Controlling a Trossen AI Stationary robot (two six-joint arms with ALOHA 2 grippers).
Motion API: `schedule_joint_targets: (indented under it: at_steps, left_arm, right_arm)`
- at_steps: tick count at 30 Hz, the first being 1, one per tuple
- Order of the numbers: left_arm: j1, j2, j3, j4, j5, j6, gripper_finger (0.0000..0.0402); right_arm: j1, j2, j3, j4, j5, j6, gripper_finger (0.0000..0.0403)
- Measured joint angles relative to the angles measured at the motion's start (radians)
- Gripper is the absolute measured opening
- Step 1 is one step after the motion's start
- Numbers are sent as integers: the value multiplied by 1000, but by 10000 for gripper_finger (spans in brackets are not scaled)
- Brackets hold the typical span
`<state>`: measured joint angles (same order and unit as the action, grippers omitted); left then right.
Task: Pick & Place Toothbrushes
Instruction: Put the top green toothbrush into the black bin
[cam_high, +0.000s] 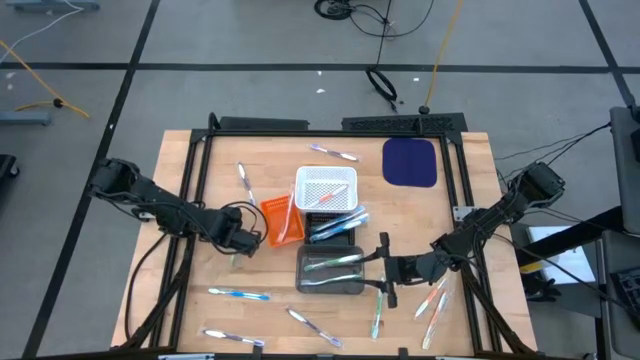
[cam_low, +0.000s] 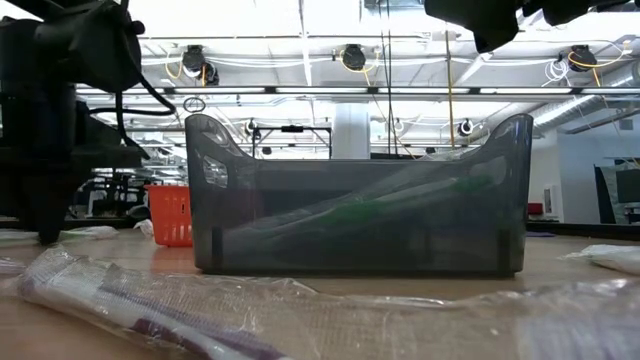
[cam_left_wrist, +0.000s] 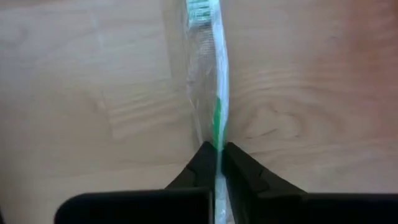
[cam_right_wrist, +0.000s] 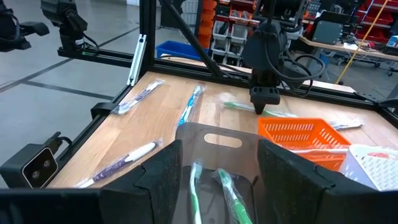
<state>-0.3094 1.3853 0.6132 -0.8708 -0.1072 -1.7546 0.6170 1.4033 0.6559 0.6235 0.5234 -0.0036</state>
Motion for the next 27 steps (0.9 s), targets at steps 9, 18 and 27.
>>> schedule_joint_targets:
  at_steps: [9, 18, 27]
  left_arm:
    - [-10, -25, 0, -45, 21, 18, 6]
    - [-102, -133, 110, -55, -128, 50, 3]
    - [-269, -150, 283, 170, -419, 287, 5]
  right_arm:
    - [0, 0, 0, 0, 0, 0, 199]
    - [0, 0, 0, -7, 0, 26, 199]
    - [0, 0, 0, -7, 0, 48, 199]
